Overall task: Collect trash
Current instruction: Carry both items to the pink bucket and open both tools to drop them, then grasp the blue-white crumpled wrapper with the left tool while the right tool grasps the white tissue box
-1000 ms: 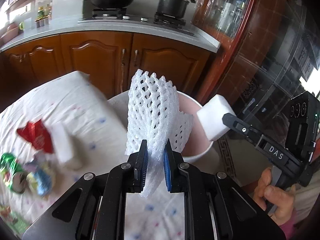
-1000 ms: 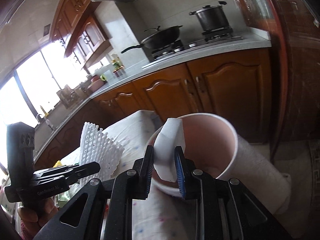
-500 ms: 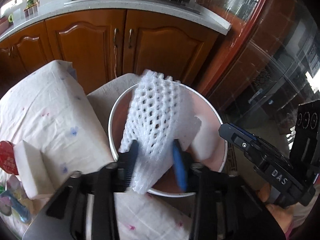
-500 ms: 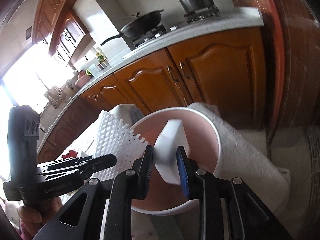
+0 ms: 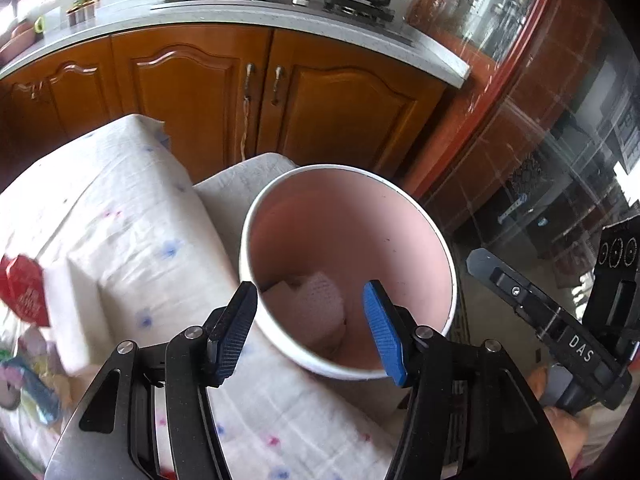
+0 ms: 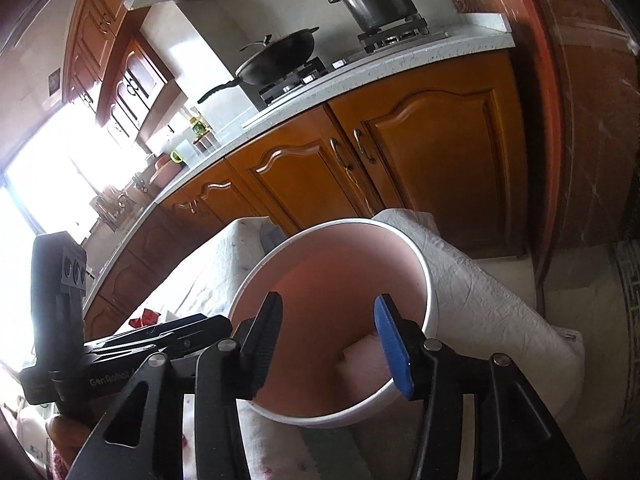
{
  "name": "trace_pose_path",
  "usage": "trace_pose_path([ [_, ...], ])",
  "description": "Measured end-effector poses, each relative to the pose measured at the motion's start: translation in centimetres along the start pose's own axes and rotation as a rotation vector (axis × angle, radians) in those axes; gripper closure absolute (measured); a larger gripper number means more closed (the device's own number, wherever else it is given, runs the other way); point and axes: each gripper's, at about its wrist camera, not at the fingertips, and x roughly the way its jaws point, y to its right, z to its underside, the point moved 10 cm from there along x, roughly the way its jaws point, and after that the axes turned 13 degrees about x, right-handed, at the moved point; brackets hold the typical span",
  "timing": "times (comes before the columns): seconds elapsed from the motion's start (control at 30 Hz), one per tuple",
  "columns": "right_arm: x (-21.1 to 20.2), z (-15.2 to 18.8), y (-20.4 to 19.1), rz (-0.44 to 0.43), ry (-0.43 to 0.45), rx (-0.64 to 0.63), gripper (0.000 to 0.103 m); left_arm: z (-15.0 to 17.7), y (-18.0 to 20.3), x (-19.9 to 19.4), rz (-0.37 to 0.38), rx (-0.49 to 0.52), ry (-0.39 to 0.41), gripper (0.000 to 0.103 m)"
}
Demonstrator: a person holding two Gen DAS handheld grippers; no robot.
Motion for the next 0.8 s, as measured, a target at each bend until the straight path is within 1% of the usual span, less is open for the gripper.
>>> trace_pose_path([
  [0.1,-0.3,0.2,-0.4,-0.01,0.003,0.002,0.052,0.7,-0.9,-1.3,-0.003,-0.03,0.023,0.047],
  [0.23,-0.8,1.1,-1.5,-0.027,0.001,-0.012,0.052,2.0,-2.4,-3.3,-0.027,-0.067,0.053,0.047],
  [0.37,-1.2,2.4,-3.1,-0.043,-0.003,-0.032,0.05,3.9,-4.4,-5.4,-0.048,-0.117,0.085,0.047],
  [0.53,-1.2,4.2,-5.1,-0.068,-0.009,-0.062,0.047,6.2,-6.3,-7.6,-0.085,-0.154,0.108,0.047],
  [0.8,-0.4,6.8,-8.2,-0.102,-0.045,-0.107,0.047,10.2,-9.9,-10.6,-0.13,-0.226,0.132,0.047],
])
